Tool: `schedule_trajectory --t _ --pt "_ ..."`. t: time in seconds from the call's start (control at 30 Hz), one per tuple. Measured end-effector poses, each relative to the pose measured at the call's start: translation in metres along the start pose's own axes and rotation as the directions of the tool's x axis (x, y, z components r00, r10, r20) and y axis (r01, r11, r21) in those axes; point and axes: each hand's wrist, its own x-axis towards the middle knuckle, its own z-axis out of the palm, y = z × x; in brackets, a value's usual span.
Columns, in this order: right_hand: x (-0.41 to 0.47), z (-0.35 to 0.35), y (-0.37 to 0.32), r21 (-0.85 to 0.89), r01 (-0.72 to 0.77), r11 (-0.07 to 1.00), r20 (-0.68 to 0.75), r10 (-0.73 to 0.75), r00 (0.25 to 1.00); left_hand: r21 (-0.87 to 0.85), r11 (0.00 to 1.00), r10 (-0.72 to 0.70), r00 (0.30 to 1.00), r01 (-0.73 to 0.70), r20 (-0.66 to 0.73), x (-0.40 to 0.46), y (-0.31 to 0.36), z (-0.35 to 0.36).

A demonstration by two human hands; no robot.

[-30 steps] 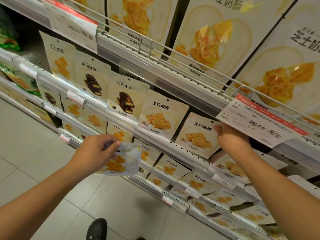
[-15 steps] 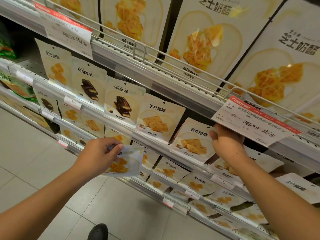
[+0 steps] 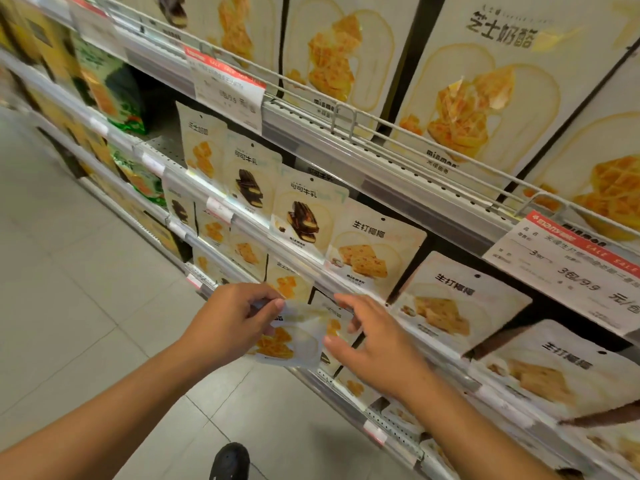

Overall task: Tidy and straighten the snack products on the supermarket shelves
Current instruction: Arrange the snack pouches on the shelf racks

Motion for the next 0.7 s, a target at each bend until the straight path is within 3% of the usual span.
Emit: schedule_trajectory --t 0.2,0.4,0.5,0.6,0.7 --pt "0.029 0.054 -0.049 0.204 0.033 0.978 -0.05 -0.023 0.998 -0.037 0.999 -0.006 1.0 0.005 -0.025 -0.03 -0.02 -0.042" --pt "0.063 0.088 -0.093 0.159 -0.051 0.986 -0.05 0.059 0.997 -0.151 0.988 -0.017 1.0 0.02 0.024 -0.023 -0.079 -0.085" --pt "0.093 0.111 -0.125 0.126 -0.106 0.986 -0.066 0.115 0.991 -0.131 0.991 -0.008 0.999 0.002 -0.044 -0.014 -0.125 -0.117" --pt "0.124 0.127 -0.159 0.099 -0.117 0.988 -0.106 0.127 0.986 -0.155 0.98 -0.145 0.981 0.124 -0.132 -0.008 -0.18 -0.149" --pt "0.158 0.138 -0.19 0.157 -0.127 0.979 -0.159 0.152 0.975 -0.245 0.933 -0.291 0.953 0.263 -0.087 0.0 -0.227 -0.178"
